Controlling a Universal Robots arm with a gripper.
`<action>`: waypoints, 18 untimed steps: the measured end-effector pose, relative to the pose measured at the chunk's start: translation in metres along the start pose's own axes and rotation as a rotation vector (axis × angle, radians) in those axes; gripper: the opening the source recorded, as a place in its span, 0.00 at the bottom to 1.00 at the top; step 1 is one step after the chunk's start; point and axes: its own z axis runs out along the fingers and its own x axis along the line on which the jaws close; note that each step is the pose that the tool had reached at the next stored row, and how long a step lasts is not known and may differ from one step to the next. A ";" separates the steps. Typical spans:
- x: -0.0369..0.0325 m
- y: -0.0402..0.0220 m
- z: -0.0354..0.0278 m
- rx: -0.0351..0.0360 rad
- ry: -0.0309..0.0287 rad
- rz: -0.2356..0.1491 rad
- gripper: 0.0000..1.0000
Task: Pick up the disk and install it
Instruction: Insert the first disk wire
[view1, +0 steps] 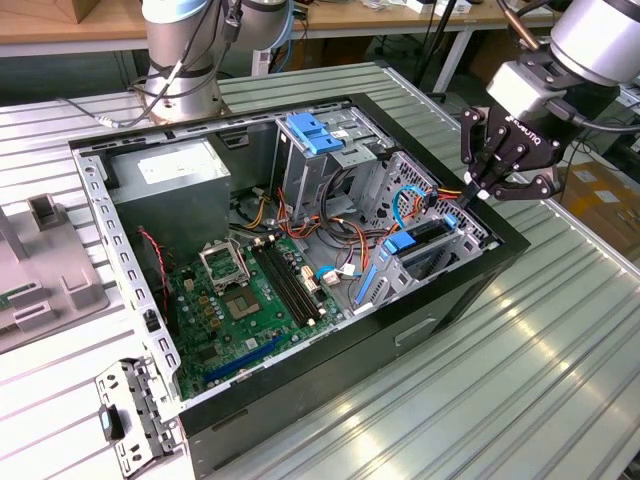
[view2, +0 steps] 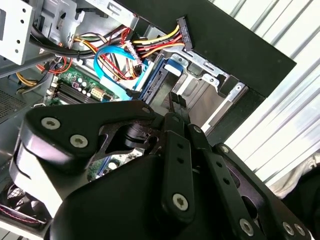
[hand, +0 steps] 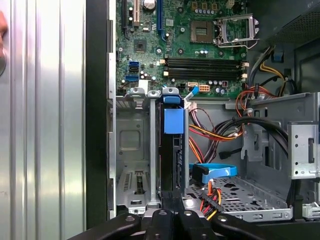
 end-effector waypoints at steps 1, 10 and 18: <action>0.0000 0.0000 0.0000 -0.0002 0.0001 -0.002 0.11; 0.0000 0.0000 0.0000 -0.0040 0.0009 -0.042 0.11; 0.0000 -0.0001 0.0000 -0.0079 0.0018 -0.082 0.11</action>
